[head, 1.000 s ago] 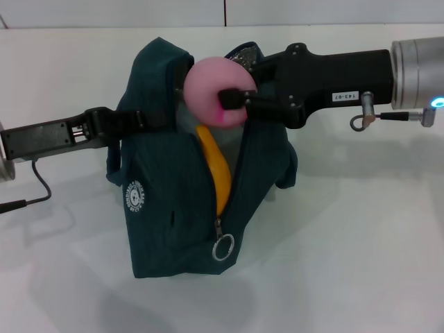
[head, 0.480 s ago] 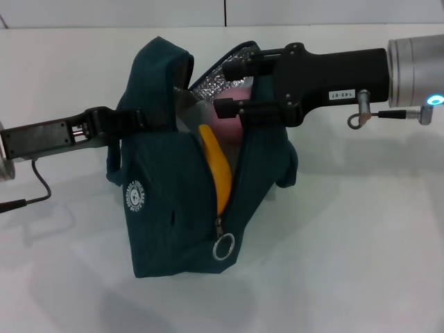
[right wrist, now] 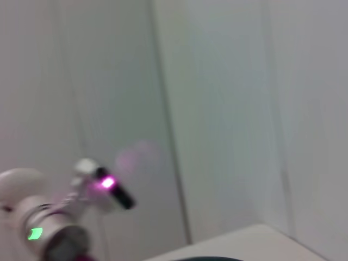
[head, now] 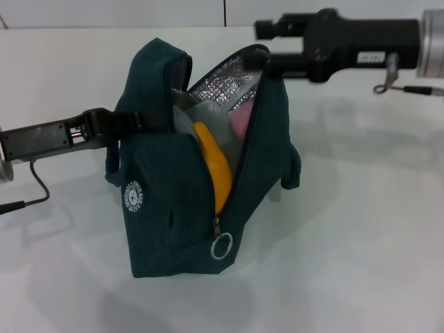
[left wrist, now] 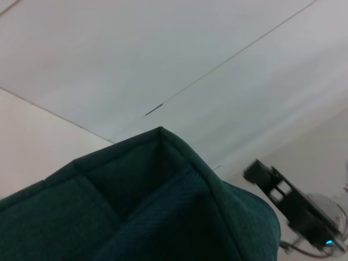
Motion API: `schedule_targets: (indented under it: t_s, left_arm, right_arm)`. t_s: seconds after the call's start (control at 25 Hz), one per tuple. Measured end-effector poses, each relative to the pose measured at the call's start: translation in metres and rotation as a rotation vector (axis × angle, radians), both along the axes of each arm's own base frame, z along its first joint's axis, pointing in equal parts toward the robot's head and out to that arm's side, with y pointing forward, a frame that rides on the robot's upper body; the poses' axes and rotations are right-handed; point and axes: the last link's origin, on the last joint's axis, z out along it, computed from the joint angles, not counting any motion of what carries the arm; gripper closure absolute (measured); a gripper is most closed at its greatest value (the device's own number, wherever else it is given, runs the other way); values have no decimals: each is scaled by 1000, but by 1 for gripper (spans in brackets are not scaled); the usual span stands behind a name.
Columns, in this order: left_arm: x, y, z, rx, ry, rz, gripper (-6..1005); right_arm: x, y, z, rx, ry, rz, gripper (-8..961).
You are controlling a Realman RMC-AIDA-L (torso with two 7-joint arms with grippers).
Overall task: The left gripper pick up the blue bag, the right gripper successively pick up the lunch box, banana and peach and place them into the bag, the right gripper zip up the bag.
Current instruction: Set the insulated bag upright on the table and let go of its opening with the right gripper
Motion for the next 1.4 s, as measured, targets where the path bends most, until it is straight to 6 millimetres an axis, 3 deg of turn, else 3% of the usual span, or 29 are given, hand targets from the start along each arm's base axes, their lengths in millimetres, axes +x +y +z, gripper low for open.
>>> schedule_targets:
  t_s: [0.24, 0.44, 0.68, 1.08, 1.2, 1.4]
  left_arm:
    - [-1, -1, -1, 0, 1, 2, 946]
    - [-1, -1, -1, -2, 2, 2, 946]
    - [-1, -1, -1, -2, 2, 2, 946]
    - [2, 1, -2, -5, 3, -7, 946]
    - [2, 1, -2, -7, 2, -9, 946]
    - [3, 1, -3, -7, 0, -10, 945]
  right_arm:
    - [11, 16, 11, 50, -61, -111, 327]
    - [3, 22, 9, 33, -101, -142, 326]
    - [-21, 33, 5, -25, -189, -205, 326]
    - [-77, 51, 26, -85, -460, -295, 329]
    - [-81, 52, 22, -106, -500, -299, 331]
    - [-71, 51, 10, -109, -587, -339, 332]
